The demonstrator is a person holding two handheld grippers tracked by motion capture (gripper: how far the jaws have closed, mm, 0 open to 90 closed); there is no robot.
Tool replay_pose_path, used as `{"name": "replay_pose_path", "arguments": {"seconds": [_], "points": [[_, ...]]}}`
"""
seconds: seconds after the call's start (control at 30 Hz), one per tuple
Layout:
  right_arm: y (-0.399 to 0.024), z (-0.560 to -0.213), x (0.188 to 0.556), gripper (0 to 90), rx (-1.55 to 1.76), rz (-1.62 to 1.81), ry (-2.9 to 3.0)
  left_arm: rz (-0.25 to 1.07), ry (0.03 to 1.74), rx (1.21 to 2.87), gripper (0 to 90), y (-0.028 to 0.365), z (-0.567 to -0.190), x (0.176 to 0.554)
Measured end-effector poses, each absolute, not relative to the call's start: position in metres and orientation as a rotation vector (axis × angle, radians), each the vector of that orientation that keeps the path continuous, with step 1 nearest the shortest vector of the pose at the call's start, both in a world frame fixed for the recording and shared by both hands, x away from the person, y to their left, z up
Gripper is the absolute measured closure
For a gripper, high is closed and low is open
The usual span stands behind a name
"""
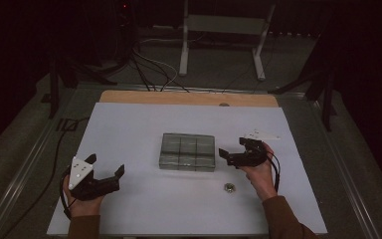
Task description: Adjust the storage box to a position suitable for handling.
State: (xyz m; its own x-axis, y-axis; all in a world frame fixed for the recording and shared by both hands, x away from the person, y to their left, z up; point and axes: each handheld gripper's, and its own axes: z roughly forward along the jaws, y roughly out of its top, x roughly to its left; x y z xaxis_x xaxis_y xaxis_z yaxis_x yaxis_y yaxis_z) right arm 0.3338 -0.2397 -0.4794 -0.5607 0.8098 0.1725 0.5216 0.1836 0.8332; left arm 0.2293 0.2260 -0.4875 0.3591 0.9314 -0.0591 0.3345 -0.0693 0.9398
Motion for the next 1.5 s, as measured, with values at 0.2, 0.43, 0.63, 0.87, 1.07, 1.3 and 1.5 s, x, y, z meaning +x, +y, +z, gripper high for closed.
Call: {"name": "replay_pose_path", "arguments": {"seconds": [0.2, 0.43, 0.63, 0.87, 1.07, 1.3, 1.5], "points": [[-0.248, -0.480, 0.327, 0.0, 1.245, 1.315, 2.123, 0.707, 1.143, 1.618, 2.2, 0.220, -0.483, 0.238], [-0.254, -0.485, 0.318, 0.0, 1.241, 1.302, 2.096, 0.685, 1.112, 1.645, 2.2, 0.208, -0.480, 0.250], [-0.257, -0.489, 0.309, 0.0, 1.229, 1.276, 2.088, 0.664, 1.103, 1.638, 2.2, 0.204, -0.478, 0.256], [-0.265, -0.491, 0.303, 0.0, 1.232, 1.270, 2.067, 0.640, 1.096, 1.643, 2.2, 0.200, -0.480, 0.259], [-0.272, -0.493, 0.298, 0.0, 1.232, 1.261, 2.064, 0.621, 1.081, 1.663, 2.2, 0.192, -0.482, 0.264], [-0.279, -0.495, 0.295, 0.0, 1.246, 1.269, 2.051, 0.609, 1.059, 1.676, 2.2, 0.182, -0.483, 0.268], [-0.281, -0.495, 0.292, 0.0, 1.239, 1.265, 2.053, 0.603, 1.061, 1.674, 2.2, 0.177, -0.485, 0.271]]}}
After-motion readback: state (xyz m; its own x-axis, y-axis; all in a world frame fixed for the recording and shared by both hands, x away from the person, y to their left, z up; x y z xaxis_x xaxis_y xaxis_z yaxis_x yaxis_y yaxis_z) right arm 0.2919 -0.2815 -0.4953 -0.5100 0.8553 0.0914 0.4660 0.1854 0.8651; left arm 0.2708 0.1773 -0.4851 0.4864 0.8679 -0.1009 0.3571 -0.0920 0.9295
